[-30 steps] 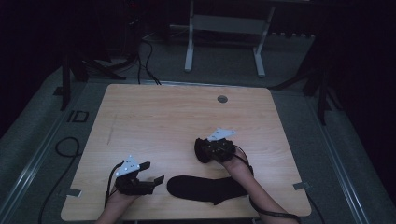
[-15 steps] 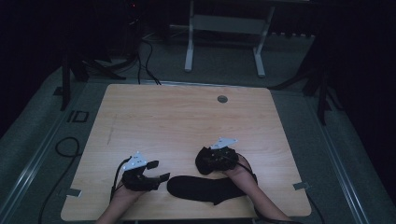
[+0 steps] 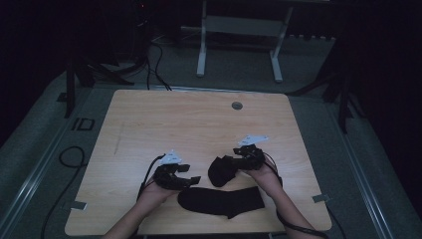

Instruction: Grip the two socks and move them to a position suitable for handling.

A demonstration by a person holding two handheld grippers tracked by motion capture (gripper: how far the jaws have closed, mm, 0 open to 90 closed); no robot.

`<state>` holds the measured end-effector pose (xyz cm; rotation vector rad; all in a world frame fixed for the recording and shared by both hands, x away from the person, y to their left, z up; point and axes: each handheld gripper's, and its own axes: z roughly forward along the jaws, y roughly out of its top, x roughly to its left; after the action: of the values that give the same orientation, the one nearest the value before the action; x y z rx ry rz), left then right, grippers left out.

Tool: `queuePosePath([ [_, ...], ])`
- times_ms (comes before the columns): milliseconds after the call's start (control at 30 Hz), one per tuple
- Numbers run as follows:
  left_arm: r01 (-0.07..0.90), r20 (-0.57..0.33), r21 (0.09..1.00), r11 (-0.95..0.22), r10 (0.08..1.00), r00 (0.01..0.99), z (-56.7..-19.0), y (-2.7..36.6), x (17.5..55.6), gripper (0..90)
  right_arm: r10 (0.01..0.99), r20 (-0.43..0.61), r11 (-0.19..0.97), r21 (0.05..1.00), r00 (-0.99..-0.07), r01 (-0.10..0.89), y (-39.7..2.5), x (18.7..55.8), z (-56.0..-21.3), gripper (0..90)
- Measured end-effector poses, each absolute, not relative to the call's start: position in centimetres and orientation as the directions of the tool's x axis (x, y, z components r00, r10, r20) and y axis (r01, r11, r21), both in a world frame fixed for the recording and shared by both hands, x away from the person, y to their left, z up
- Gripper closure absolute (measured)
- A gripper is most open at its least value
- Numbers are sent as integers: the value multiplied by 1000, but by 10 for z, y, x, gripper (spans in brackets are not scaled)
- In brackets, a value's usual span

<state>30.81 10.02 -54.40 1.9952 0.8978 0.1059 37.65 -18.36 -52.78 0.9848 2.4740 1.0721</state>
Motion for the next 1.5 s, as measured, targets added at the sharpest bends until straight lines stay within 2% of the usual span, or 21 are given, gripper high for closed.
queuePosePath([
  [167, 497, -162, 733, -465, 591, 791, -550, 70, 323, 315, 682, 0, 531, 688, -732, 495, -177, 380, -543, 523],
  [267, 503, -167, 713, -487, 579, 798, -555, 56, 331, 317, 677, 2, 543, 674, -736, 501, -174, 380, -551, 557],
  [433, 467, -93, 695, -546, 576, 812, -560, 38, 334, 336, 669, -7, 553, 673, -743, 492, -173, 378, -554, 694],
  [500, 470, -99, 691, -550, 572, 814, -561, 37, 336, 350, 666, -27, 566, 669, -746, 481, -171, 376, -554, 720],
  [633, 460, -61, 683, -567, 583, 810, -562, 33, 336, 431, 666, -35, 570, 668, -745, 478, -169, 376, -554, 765],
  [733, 456, -33, 671, -585, 591, 806, -560, 31, 336, 575, 669, -42, 570, 670, -742, 476, -169, 376, -554, 777],
  [833, 475, -56, 668, -573, 598, 800, -559, 31, 338, 805, 671, -54, 572, 672, -739, 470, -168, 374, -555, 803],
  [900, 474, -47, 671, -570, 605, 795, -559, 30, 337, 852, 675, -67, 573, 676, -735, 464, -167, 373, -555, 830],
  [1133, 464, -52, 737, -491, 644, 763, -532, 50, 338, 869, 705, -60, 508, 738, -706, 444, -180, 369, -533, 849],
  [1500, 472, -53, 764, -440, 687, 725, -495, 108, 330, 868, 753, -28, 391, 823, -658, 412, -222, 358, -477, 849],
])
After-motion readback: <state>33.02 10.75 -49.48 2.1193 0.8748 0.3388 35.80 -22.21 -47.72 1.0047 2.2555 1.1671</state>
